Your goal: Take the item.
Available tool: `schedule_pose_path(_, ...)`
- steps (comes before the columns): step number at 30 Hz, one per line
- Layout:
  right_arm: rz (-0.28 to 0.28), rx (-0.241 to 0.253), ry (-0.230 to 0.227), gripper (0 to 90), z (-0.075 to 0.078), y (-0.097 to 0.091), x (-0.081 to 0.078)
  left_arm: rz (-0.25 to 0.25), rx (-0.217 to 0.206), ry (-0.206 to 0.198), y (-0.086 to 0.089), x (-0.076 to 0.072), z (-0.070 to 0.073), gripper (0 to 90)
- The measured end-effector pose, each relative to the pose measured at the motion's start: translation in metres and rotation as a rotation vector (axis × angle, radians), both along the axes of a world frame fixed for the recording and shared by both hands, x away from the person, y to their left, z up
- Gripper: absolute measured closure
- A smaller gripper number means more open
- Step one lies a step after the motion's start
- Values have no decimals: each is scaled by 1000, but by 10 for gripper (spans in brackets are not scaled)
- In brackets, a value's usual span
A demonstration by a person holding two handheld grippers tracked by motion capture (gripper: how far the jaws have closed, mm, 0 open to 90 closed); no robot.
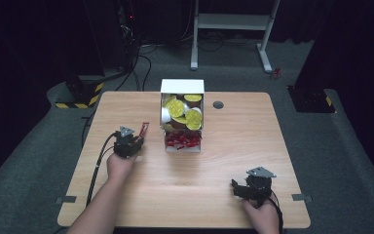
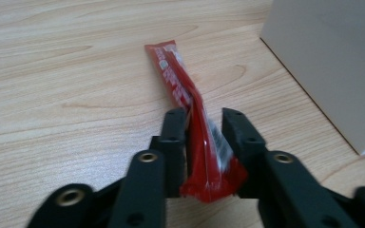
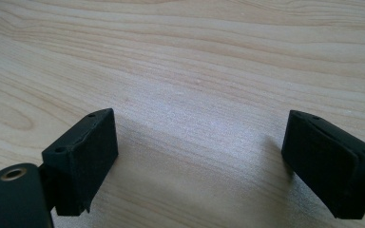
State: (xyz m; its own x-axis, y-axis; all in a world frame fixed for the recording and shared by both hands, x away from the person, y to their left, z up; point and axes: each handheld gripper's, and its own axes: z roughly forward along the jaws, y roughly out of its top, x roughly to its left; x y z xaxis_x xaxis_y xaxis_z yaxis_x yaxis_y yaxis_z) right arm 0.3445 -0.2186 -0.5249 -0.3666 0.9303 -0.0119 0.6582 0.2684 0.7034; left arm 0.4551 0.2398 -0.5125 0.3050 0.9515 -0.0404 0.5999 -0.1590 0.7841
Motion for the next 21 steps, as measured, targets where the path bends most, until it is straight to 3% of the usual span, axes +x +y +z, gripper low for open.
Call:
schedule_pose_path(9,0,0,0,116,0,0,0,5,-25,-16,4,-7,12,440)
schedule_pose_path(21,0,0,0,116,0,0,0,-26,-54,-24,20,-30,27,378)
